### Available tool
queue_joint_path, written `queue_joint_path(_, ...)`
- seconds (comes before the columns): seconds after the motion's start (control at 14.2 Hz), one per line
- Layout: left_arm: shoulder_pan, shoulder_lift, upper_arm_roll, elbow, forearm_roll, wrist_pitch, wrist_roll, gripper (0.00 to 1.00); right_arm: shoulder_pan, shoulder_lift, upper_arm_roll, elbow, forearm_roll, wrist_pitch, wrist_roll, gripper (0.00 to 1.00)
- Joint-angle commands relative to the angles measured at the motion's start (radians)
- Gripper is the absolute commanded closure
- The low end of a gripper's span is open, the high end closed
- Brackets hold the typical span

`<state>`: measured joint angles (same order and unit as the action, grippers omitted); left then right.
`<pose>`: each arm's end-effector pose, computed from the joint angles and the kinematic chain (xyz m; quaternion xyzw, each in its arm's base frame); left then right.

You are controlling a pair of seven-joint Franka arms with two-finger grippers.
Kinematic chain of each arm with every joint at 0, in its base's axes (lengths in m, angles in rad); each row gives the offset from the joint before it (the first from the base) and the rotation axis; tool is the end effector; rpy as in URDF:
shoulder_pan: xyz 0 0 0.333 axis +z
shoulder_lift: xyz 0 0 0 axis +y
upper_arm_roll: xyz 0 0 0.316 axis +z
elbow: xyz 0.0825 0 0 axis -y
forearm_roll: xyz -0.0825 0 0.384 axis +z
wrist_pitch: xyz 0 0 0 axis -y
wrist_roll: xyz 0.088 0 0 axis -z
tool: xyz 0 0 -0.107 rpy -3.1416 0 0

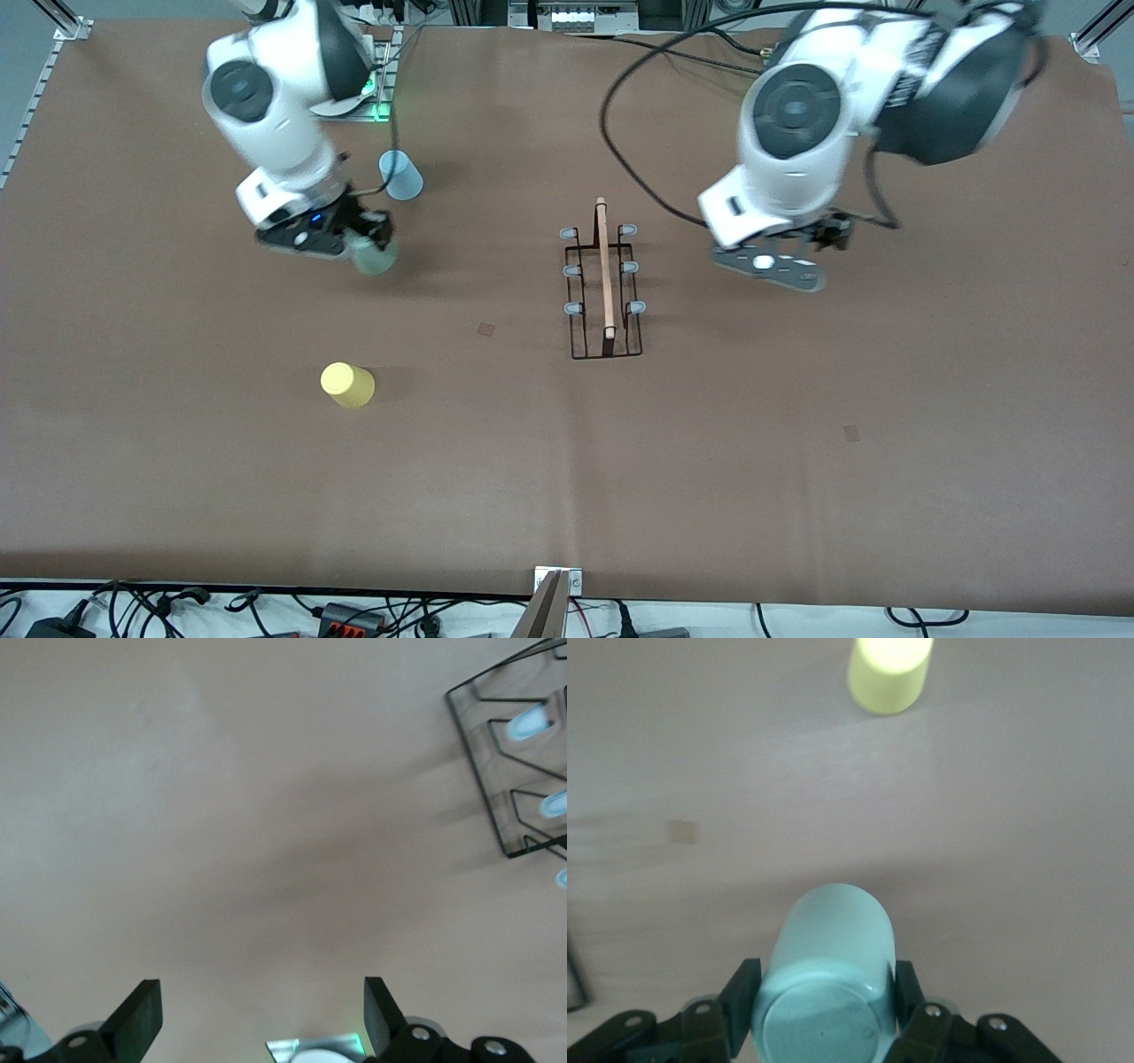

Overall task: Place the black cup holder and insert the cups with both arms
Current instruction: 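Carry the teal cup with the right gripper onto a rack peg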

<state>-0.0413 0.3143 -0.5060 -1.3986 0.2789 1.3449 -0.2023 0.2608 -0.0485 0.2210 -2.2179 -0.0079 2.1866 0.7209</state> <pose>0.5553 -0.2492 0.5239 -0.9709 0.1626 0.1293 0.1188 0.4613 0.2415 0.3983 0.9931 -0.1171 0.0114 0.0025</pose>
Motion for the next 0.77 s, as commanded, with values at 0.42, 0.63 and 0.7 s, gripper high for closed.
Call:
queue_joint_path(0.42, -0.039, -0.249, 0.497, -0.169, -0.322, 0.163, 0.371, 0.00, 0.261, 0.317, 0.103, 0.385, -0.014, 0.021, 0.664, 0.89)
queue_joint_path(0.63, -0.062, -0.360, 0.572, -0.354, -0.350, 0.336, 0.408, 0.00, 0.301, 0.344, 0.104, 0.386, -0.015, 0.084, 0.715, 0.89)
queue_joint_path(0.7, -0.057, -0.360, 0.572, -0.374, -0.349, 0.358, 0.400, 0.00, 0.316, 0.351, 0.103, 0.386, -0.023, 0.087, 0.715, 0.89)
